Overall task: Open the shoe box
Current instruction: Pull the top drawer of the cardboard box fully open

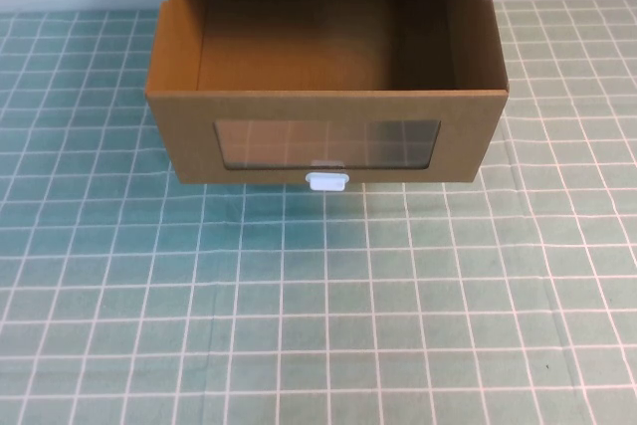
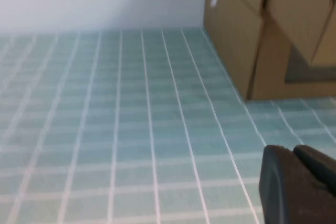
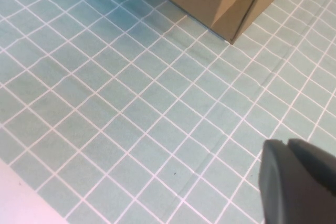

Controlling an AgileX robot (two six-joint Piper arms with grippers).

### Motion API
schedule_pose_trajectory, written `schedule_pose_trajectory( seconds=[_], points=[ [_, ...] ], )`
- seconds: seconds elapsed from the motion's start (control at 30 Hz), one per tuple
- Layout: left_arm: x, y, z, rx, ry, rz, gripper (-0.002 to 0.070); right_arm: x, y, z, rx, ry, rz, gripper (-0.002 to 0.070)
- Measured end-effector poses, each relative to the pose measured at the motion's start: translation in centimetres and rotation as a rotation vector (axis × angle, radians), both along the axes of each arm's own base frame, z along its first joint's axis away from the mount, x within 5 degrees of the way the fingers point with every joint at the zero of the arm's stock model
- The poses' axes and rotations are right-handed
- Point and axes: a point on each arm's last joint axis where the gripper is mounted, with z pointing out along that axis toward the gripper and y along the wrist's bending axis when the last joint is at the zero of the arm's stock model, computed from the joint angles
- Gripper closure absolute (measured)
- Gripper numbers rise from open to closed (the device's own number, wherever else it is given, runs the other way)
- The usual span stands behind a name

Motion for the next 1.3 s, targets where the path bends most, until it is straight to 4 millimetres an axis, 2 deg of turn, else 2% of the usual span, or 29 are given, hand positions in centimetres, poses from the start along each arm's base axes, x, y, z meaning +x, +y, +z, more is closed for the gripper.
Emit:
schedule_pose_trajectory(
  seconds=[0.13, 0.23, 1.1, 1.2, 1.3],
  points=[
    [0.3, -0.3, -3.8, -0.061, 0.069, -0.007, 0.0678, 0.0, 0.0, 0.0, 0.0, 0.0, 0.0, 0.0689],
    [0.3, -0.3, -5.3, -0.086, 0.132, 0.012, 0.0678, 0.0, 0.0, 0.0, 0.0, 0.0, 0.0, 0.0689],
    [0.3, -0.3, -5.5, -0.091, 0.15, 0.022, 0.0679, -0.1, 0.0, 0.0, 0.005, 0.005, 0.004, 0.0689],
    [0.3, -0.3, -5.5, -0.091, 0.15, 0.022, 0.0679, -0.7, -0.9, 0.0, 0.053, 0.009, -0.045, 0.0689],
    [0.3, -0.3, -5.5, -0.091, 0.15, 0.022, 0.0678, -1.4, -2.0, 0.1, 0.097, 0.001, -0.172, 0.0689]
  ],
)
